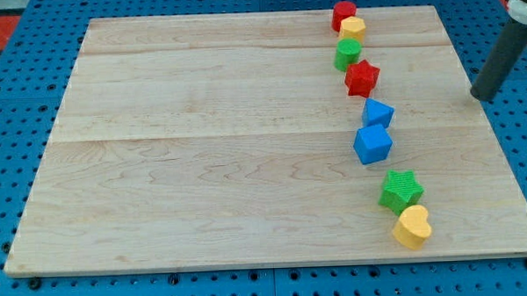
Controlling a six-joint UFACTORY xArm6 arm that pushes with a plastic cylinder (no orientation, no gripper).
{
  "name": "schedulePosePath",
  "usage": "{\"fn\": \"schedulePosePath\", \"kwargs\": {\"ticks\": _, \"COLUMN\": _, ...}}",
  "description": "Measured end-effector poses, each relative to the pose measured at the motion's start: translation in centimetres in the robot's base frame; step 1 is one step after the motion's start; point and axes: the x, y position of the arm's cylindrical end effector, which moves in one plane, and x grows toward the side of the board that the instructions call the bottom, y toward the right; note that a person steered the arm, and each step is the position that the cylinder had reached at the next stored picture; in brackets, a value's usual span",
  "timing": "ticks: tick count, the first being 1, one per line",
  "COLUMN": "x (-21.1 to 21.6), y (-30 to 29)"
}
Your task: Push the red star and green circle vertically to the left
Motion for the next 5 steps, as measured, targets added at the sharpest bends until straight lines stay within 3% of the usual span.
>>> {"fn": "schedulePosePath", "kwargs": {"ticks": 3, "x": -3.7, "y": -8.6}}
{"fn": "schedulePosePath", "kwargs": {"ticks": 4, "x": -0.6, "y": -15.3}}
{"fn": "schedulePosePath", "kwargs": {"ticks": 5, "x": -1.1, "y": -25.1}}
